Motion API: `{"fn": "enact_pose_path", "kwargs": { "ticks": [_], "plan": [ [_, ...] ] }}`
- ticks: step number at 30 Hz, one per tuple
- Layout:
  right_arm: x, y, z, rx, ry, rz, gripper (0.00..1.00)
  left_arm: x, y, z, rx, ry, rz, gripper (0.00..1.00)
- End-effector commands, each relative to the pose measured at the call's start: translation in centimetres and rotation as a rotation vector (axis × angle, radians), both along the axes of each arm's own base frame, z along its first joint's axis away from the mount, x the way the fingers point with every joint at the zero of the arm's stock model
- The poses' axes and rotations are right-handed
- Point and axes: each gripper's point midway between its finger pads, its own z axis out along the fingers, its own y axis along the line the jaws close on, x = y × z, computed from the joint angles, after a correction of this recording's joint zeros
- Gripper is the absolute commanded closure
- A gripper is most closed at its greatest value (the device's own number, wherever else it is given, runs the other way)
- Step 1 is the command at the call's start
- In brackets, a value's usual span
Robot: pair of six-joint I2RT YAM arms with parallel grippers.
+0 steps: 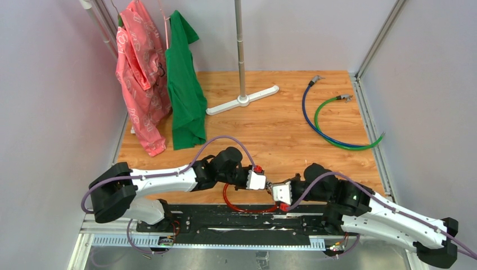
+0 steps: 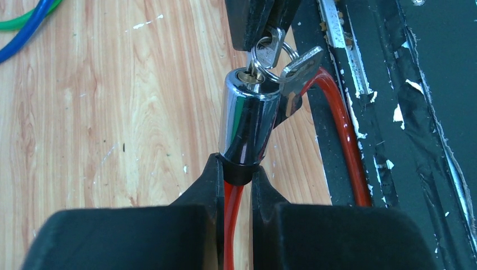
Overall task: Lock with the key
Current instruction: Lock the lock.
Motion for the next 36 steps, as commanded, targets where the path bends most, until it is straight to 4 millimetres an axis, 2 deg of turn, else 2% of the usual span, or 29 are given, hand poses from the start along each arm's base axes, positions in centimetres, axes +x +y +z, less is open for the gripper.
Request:
{"fn": "enact_pose_path", "kwargs": {
  "ticks": [1, 9, 18, 22, 27, 31, 36],
  "plan": [
    [-0.9, 1.8, 1.4, 0.212, 0.27, -0.156, 1.0, -3.1, 3.6, -5.1, 0.193, 0.139, 0.006, 1.0],
    [0.5, 1.4, 0.5, 0.341, 0.47, -0.426, 1.0, -2.5, 3.8, -4.8, 0.177, 0.155, 0.085, 1.0],
    [1.6, -0.9, -1.9, 0.511, 0.717, -0.765, 1.0, -2.2, 3.6, -4.0, 0.136, 0.173, 0.136, 1.0],
    [1.8, -0.9, -2.3, 0.547, 0.754, -0.796, 1.0, -2.5, 3.5, -4.0, 0.129, 0.177, 0.12, 1.0],
    [1.3, -0.4, -2.0, 0.466, 0.687, -0.708, 0.99, -2.6, 3.4, -4.1, 0.125, 0.176, 0.106, 1.0],
    [1.1, -0.9, -1.8, 0.423, 0.665, -0.704, 0.82, -2.5, 3.7, -4.4, 0.133, 0.165, 0.114, 1.0],
    [0.5, -3.1, -1.3, 0.419, 0.719, -0.798, 0.62, -2.4, 3.8, -4.5, 0.137, 0.162, 0.121, 1.0]
  ]
}}
